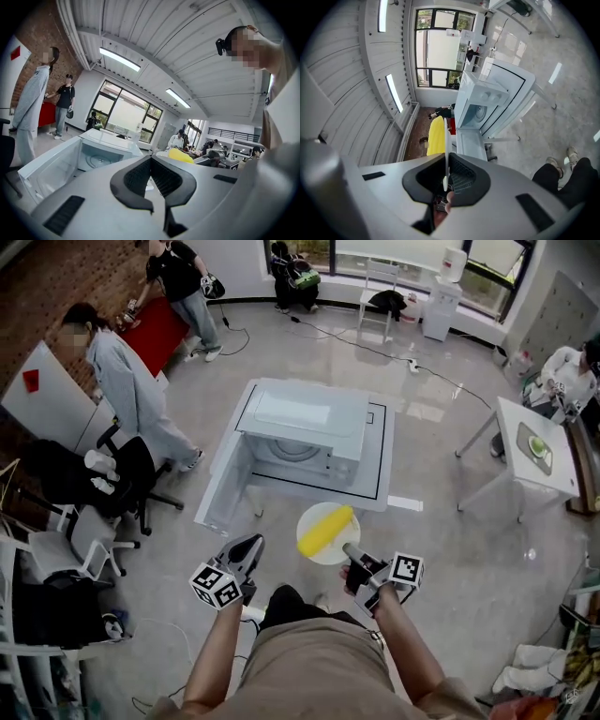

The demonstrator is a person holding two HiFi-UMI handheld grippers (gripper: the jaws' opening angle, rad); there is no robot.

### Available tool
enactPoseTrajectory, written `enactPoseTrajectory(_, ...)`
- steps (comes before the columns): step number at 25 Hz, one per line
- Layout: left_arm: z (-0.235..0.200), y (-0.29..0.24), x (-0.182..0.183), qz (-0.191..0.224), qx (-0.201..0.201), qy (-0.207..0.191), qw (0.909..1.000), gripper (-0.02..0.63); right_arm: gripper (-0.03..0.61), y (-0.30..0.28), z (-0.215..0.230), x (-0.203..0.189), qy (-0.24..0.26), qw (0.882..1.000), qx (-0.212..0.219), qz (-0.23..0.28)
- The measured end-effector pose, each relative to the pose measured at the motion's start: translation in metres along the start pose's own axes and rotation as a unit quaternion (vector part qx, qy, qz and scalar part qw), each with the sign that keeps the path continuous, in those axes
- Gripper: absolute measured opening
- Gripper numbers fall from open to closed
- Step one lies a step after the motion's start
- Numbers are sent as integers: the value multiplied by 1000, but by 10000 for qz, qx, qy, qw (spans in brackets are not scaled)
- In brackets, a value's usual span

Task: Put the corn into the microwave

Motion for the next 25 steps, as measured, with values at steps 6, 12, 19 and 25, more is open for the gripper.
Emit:
enactPoseTrajectory(6,-2,8,-9,-134,242,-30,9996,5,17,-5,12,9,-23,9999,-80,-70)
enactPoseTrajectory(12,-14,4,-15,-231,433,-11,9988,5,17,-10,20,9,-52,10000,-64,-15)
enactPoseTrajectory(19,-49,-30,-2,-331,352,-135,9987,5,17,-42,26,23,-32,10000,-29,67)
enactPoseTrajectory(25,-89,-60,20,-289,258,-217,9990,5,17,-87,31,36,12,9999,-153,76)
Point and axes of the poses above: the fingertips, and each gripper's own axes: y backward along the fingers, z to its right, x out of its top, the point moved 9 cm from there along y, backward along the fingers, and after that the axes turned 2 degrees about z, right-handed, at the moved point
